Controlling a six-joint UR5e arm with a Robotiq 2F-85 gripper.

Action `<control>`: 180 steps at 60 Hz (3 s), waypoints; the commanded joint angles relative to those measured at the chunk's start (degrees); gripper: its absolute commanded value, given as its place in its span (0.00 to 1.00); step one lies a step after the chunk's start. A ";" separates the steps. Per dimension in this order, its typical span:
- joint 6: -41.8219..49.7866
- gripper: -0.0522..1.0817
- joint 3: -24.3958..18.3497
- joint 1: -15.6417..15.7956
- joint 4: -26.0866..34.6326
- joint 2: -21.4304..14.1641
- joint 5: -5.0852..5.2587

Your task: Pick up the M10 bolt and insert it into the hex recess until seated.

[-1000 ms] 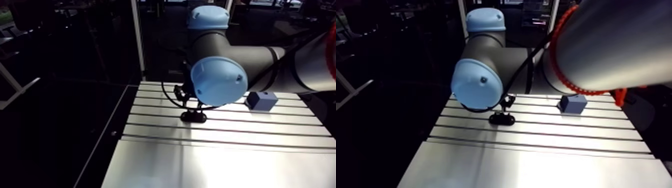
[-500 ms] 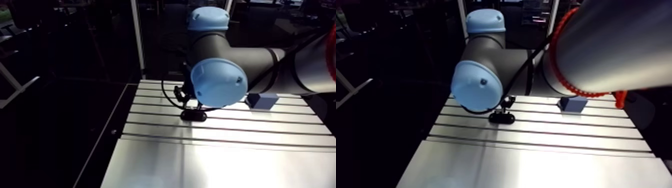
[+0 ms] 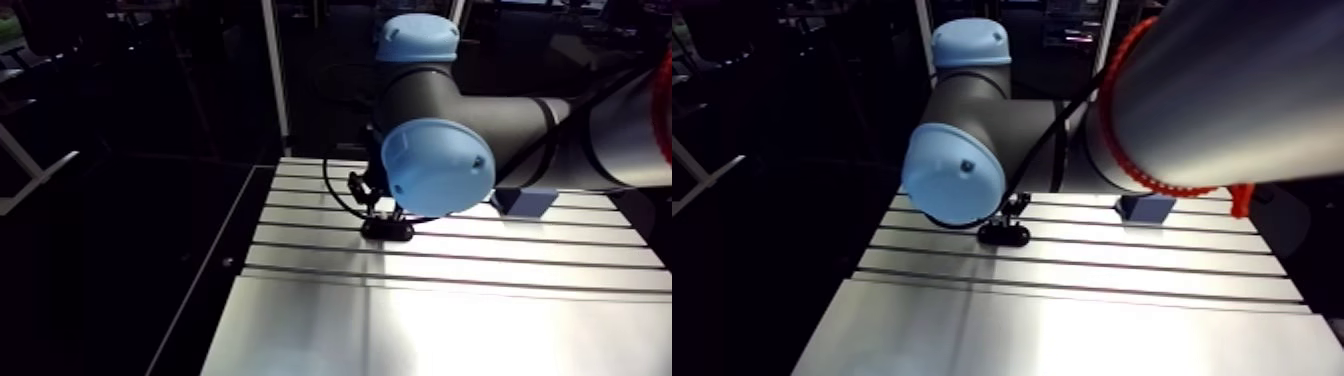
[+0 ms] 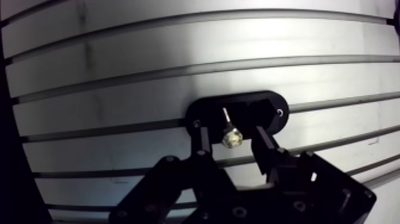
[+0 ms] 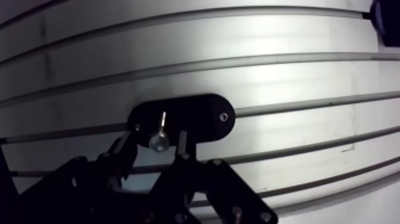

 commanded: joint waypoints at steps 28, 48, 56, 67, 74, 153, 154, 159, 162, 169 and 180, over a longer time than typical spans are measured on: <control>-0.01 0.55 0.01 -0.09 -0.07 0.36 -0.03; -0.01 0.58 0.01 -0.01 -0.16 0.36 -0.03; -0.01 0.59 0.01 0.00 -0.16 0.36 -0.03; -0.01 0.60 0.01 0.00 -0.16 0.45 -0.03; -0.01 0.60 0.01 0.00 -0.16 0.45 -0.03; -0.10 0.67 -0.07 -0.09 -0.51 0.71 -0.03; -0.10 0.67 -0.07 -0.09 -0.51 0.71 -0.03; -0.10 0.68 -0.08 -0.16 -0.51 0.55 0.04; -0.10 0.68 -0.15 -0.18 -0.51 0.37 0.06; -0.10 0.69 -0.17 -0.26 -0.43 0.02 0.06; -0.18 0.71 -0.67 -0.61 -0.26 -0.84 0.40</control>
